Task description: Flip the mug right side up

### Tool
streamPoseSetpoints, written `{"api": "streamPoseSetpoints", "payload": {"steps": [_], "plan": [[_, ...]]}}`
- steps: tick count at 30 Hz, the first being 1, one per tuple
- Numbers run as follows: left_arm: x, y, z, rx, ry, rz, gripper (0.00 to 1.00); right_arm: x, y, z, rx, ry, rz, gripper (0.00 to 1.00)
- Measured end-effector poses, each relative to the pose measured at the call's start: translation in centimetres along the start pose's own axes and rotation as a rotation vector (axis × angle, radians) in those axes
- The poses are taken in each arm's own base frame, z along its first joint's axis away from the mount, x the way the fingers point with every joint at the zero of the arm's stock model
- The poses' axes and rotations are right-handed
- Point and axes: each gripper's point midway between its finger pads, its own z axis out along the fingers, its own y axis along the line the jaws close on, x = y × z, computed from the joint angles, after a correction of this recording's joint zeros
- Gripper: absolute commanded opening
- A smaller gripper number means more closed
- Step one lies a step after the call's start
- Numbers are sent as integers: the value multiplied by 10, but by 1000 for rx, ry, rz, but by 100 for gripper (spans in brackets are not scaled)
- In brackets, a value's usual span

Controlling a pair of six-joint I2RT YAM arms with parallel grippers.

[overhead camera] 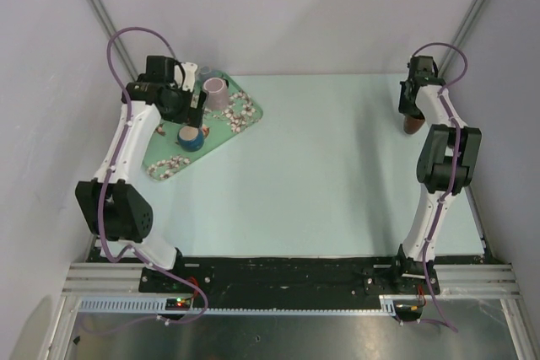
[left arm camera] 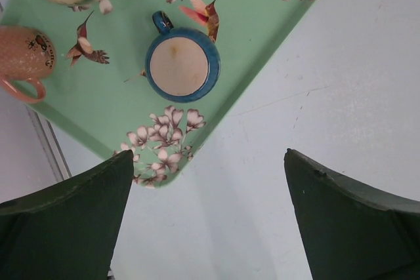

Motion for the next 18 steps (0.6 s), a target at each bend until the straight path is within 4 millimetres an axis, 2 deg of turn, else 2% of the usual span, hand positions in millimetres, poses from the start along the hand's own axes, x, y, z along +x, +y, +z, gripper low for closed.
{"api": "streamPoseSetpoints", "payload": {"steps": [7, 12, 14, 15, 17, 18], "plan": [[16, 4, 15, -5, 60, 33, 100, 0, -1, 7, -12, -13, 7, 0], [30, 11, 38, 4, 126, 25, 100, 15, 3, 18, -19, -2, -1, 0], [35, 14, 48, 3, 153, 20, 100, 14, 3, 18, -17, -12, -2, 1], [38, 15, 55, 4, 169, 18, 100, 13, 3, 19, -16, -16, -2, 4], [44, 16, 65, 1, 199, 17, 100, 13, 2, 20, -12, -23, 0, 19], [48, 17, 71, -4, 216, 17, 100, 12, 2, 20, -11, -25, 0, 30]]}}
